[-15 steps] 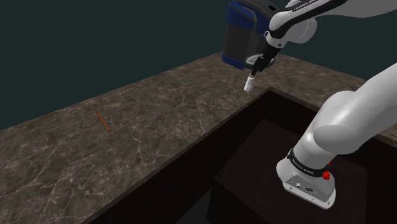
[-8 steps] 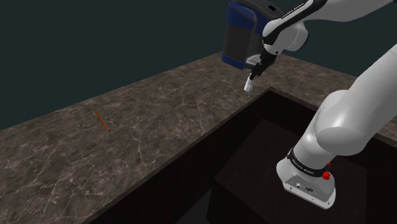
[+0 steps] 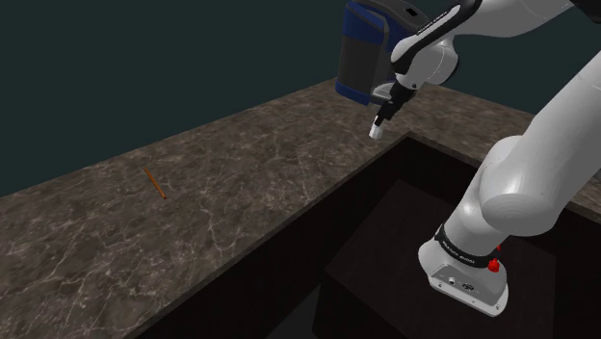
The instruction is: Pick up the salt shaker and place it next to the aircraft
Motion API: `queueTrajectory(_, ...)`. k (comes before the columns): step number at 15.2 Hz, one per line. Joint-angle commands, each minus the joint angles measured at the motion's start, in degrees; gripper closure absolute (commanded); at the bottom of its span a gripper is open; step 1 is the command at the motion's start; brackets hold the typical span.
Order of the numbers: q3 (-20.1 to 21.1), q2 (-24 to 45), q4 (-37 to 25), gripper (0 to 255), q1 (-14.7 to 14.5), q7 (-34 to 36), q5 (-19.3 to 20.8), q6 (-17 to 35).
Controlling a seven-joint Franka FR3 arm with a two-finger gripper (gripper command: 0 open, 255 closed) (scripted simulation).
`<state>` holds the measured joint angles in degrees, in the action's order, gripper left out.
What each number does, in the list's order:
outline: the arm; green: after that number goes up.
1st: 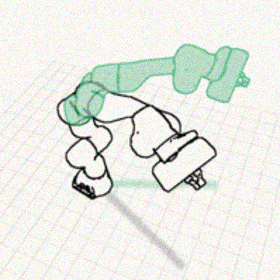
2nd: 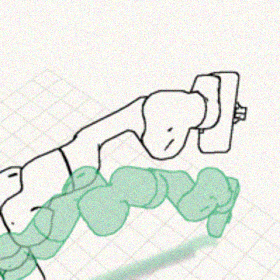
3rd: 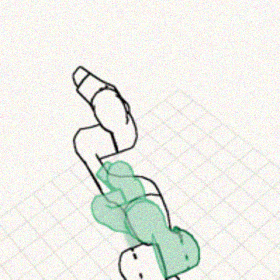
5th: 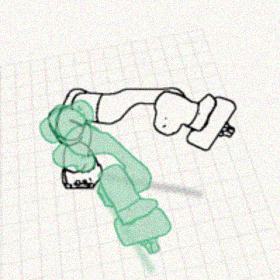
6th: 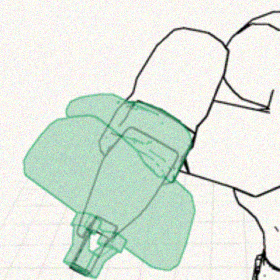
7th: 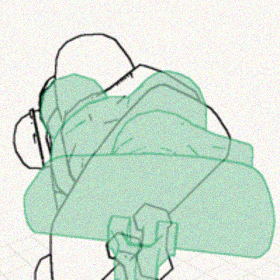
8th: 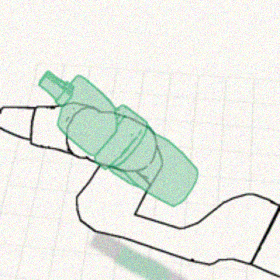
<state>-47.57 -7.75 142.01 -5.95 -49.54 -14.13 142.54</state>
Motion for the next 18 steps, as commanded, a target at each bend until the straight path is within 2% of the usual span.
queueTrajectory(1,-0.01,0.03,0.00,0,-0.02,-0.03,-0.05,0.03)
queueTrajectory(3,-0.01,0.02,0.00,0,-0.01,-0.02,-0.03,0.02)
queueTrajectory(4,-0.01,0.02,0.00,255,-0.01,-0.02,-0.03,0.02)
queueTrajectory(13,-0.01,0.03,0.00,255,-0.02,-0.03,-0.05,0.03)
queueTrajectory(18,1.67,-3.72,-1.21,255,1.74,4.27,4.91,-3.49)
